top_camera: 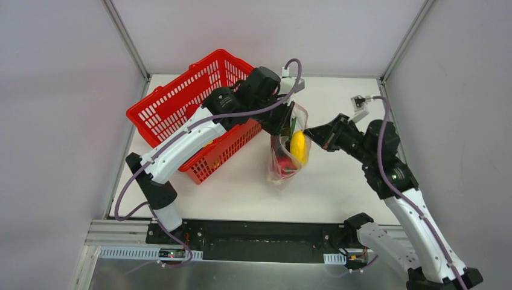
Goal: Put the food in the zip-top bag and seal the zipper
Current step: Adjust the zipper food storage bag at the center of the board.
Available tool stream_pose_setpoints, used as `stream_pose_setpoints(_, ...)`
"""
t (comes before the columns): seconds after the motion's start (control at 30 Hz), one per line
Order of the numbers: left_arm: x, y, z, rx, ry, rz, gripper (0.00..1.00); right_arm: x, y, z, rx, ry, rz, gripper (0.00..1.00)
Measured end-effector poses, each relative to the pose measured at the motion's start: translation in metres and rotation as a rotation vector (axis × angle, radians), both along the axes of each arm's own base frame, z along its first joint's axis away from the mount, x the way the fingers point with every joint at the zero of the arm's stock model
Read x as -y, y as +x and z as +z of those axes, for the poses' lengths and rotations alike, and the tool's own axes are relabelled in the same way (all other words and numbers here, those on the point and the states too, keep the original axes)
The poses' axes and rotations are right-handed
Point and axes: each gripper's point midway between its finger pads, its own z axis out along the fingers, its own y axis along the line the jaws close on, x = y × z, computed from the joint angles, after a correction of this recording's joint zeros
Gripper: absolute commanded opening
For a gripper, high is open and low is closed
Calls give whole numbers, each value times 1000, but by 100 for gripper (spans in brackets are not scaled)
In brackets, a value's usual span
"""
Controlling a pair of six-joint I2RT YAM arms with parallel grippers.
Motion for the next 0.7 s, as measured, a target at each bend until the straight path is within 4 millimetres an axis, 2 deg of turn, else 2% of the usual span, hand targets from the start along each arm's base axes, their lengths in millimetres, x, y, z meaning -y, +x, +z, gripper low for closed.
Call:
stream_pose_setpoints(0.07, 5, 1, 0, -6, -1, -3, 0, -8, 7, -5, -19, -20, 30, 0)
stream_pose_setpoints(0.13, 9, 4, -6, -19, 11, -1, 0, -11, 11, -18, -54, -41, 40, 0)
stream_pose_setpoints(0.23, 17, 7, -21, -47, 34, 3, 0, -13, 10, -32, -90, -71, 53, 0)
stream_pose_setpoints(0.3, 21, 7, -24, -56, 38, 6, 0, -17, 9, -38, -107, -96, 67, 0)
stream_pose_setpoints(0.47, 21, 12, -23, -39, 46, 35, 0, -26, 13, -44, -126, -171, 69, 0)
stream_pose_setpoints(0.7, 19, 18, -23, -16, 54, 65, 0, -25, 16, -46, -127, -222, 33, 0)
